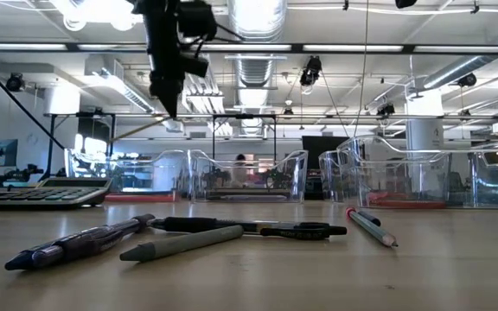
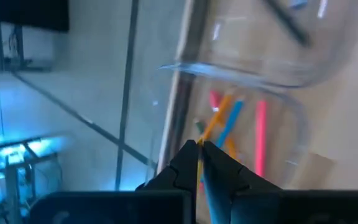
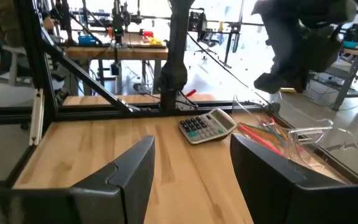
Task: Sort crayons/erasers/pens/pencils in bins
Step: Put the yellow pencil into the top left transparent bin, then put the violet pen into the top middle transparent bin
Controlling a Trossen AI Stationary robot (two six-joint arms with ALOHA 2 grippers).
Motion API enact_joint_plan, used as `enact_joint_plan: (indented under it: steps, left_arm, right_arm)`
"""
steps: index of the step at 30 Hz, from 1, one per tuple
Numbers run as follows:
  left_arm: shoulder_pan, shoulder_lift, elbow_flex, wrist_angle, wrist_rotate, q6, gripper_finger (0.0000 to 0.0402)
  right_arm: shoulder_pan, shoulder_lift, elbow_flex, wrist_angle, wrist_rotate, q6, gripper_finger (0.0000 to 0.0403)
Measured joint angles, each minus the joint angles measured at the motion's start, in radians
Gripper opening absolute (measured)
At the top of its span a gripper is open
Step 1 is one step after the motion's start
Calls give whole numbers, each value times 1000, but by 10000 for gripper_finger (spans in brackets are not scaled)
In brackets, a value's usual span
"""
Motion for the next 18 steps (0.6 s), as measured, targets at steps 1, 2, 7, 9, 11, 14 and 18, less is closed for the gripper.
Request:
enact_joint_plan:
  steps: [1,2,7,9,11,14,18]
  left_arm:
    - [29,0,-14,30,4,7,0]
    - [57,0,-30,61,13,12,0]
    - [156,0,-101,133,84,87,0]
    - [174,0,-125,142,99,113,7]
    - [187,0,-137,135,131,136,28]
    - [189,0,-145,139,137,137,76]
    - [180,0,-135,131,93,127,154]
  right_arm:
    - [0,-3,0,-7,0,0,201]
    - [0,-8,0,-25,0,7,201]
    - [0,-26,0,-113,0,43,201]
    - [0,-28,0,-129,0,56,201]
    - [0,-27,0,-135,-1,54,201]
    - [0,-27,0,-137,0,47,201]
    - [0,-27,0,-151,-1,65,201]
